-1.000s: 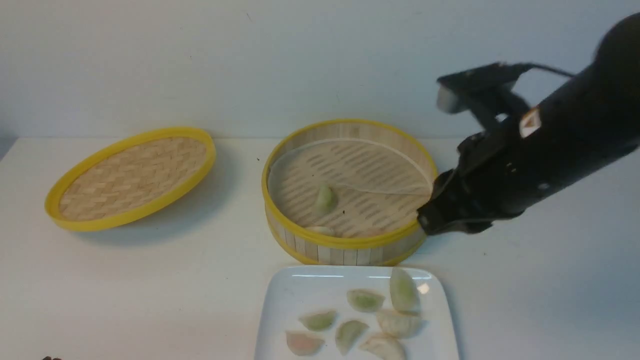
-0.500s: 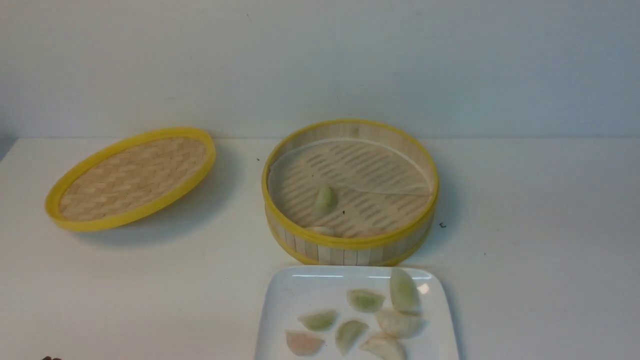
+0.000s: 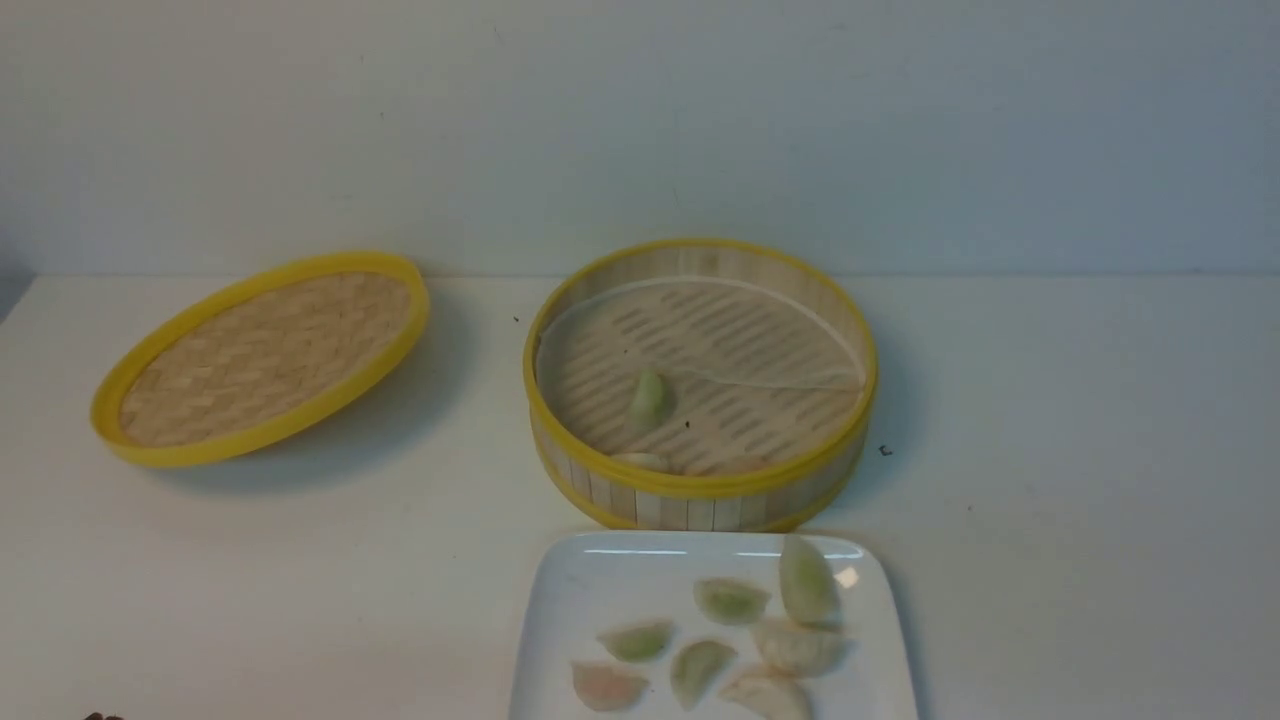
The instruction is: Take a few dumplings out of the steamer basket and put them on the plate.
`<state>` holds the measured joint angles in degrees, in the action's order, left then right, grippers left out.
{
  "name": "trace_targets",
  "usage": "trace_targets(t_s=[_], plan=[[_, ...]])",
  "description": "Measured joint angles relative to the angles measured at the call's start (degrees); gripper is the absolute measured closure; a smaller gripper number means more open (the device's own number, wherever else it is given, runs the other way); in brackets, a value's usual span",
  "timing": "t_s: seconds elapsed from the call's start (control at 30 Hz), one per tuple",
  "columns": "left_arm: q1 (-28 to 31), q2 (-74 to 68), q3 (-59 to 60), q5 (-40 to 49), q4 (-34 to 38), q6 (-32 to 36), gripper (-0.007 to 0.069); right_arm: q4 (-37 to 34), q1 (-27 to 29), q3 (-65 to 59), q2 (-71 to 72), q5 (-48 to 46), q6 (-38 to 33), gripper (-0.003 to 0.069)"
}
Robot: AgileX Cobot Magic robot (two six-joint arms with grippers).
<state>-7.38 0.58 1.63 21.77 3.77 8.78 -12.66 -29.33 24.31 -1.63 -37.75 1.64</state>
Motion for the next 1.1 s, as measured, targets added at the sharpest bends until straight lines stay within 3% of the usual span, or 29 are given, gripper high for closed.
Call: trace_targets(t_s=[0.33,0.53,0.57,0.73,1.1], plan=[[0.0,0.0,0.0,0.0,0.0,0.0,0.0631,4.5,0.5,-5.6,0.2,6.5,-1.3,0.0673],[0.0,0.0,0.0,0.0,0.0,0.0,0.0631,11.2,13.9,-14.4,1.1,13.0,-1.3,0.0673],[0.0,0.0,0.0,0.0,0.0,0.0,0.0631,11.3,14.5,-14.7,1.1,13.2,-1.3,0.0673],[0.0,0.0,0.0,0.0,0.0,0.0,0.0631,12.7,27.9,-24.6,1.6,14.8,-1.3,0.0673],[0.1,0.0,0.0,0.0,0.0,0.0,0.0631,10.7,29.9,-25.5,2.2,15.5,-1.2,0.0673]])
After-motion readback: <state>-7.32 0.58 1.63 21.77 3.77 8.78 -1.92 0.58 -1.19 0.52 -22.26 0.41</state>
